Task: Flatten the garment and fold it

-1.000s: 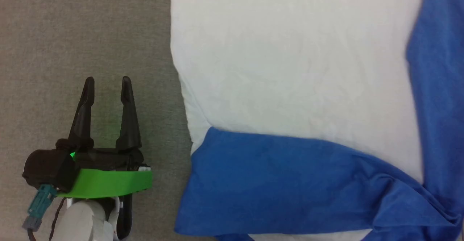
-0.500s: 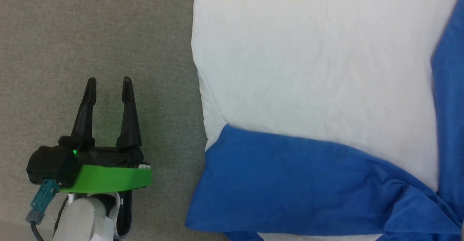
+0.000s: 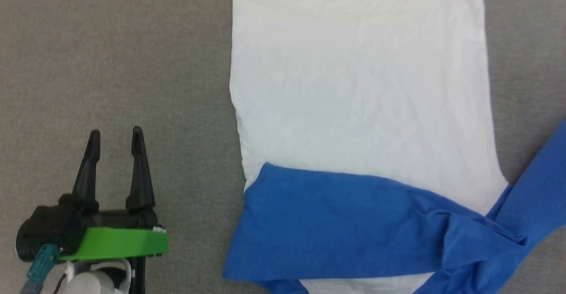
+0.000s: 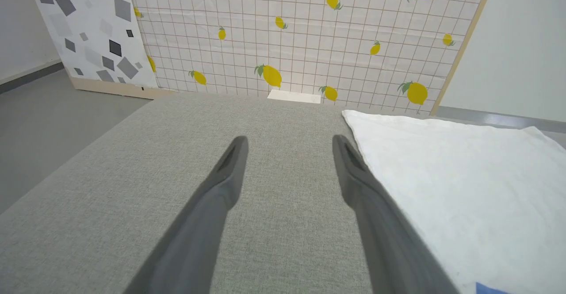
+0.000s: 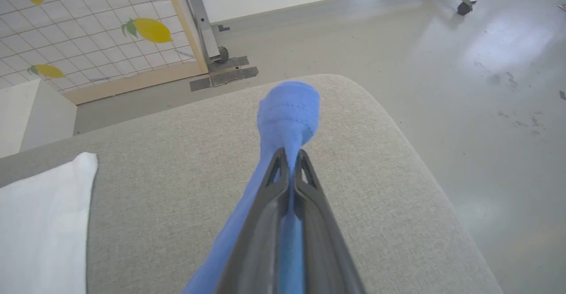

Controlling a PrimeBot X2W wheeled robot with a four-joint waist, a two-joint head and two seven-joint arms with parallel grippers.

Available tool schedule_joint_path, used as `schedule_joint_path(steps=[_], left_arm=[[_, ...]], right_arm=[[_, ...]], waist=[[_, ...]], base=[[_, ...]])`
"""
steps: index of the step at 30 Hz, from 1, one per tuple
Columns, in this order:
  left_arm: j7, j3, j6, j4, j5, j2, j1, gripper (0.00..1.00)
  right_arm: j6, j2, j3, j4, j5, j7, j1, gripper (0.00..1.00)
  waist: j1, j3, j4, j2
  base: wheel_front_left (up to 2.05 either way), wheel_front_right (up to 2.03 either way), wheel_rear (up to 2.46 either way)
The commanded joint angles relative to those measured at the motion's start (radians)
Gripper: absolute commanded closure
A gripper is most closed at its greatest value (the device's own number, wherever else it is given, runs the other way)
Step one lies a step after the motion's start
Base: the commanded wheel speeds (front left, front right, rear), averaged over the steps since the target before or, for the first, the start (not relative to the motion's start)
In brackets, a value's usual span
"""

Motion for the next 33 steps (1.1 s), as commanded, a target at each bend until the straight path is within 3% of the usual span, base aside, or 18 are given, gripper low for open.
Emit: schedule_joint_path(steps=[1, 8, 14, 21, 27, 33], left_arm=[[0.006, 0.004, 0.007, -0.011, 0.006, 0.008, 0.018, 0.0], [0.035, 0.016, 0.035, -0.053, 0.006, 0.019, 0.1, 0.0], [0.058, 0.023, 0.056, -0.085, 0.007, 0.026, 0.148, 0.0], [0.076, 0.01, 0.064, -0.103, 0.005, 0.023, 0.169, 0.0], [0.086, -0.001, 0.069, -0.11, 0.006, 0.022, 0.176, 0.0], [0.095, -0.01, 0.069, -0.116, 0.005, 0.023, 0.175, 0.0]], right_arm=[[-0.002, -0.011, -0.029, -0.006, 0.011, -0.013, 0.045, 1.0], [-0.002, -0.029, -0.164, -0.032, 0.068, -0.042, 0.202, 1.0], [-0.002, -0.034, -0.147, -0.069, 0.124, -0.05, 0.261, 1.0], [-0.002, -0.022, 0.053, -0.173, 0.237, -0.019, 0.294, 1.0], [-0.002, 0.044, 0.301, -0.322, 0.347, 0.051, 0.316, 1.0], [-0.002, 0.13, 0.571, -0.48, 0.385, 0.085, 0.336, 1.0]], waist=[[0.0, -0.108, -0.049, -0.0001], [0.0, -0.201, -0.063, -0.0001], [0.0, -0.256, -0.078, -0.0001], [0.0, -0.296, -0.088, -0.0001], [0.0, -0.312, -0.084, -0.0001], [0.0, -0.317, -0.059, -0.0001]], base=[[0.0, 0.0, 0.0], [0.0, 0.0, 0.0], [0.0, 0.0, 0.0], [0.0, 0.0, 0.0], [0.0, 0.0, 0.0], [0.0, 0.0, 0.0]])
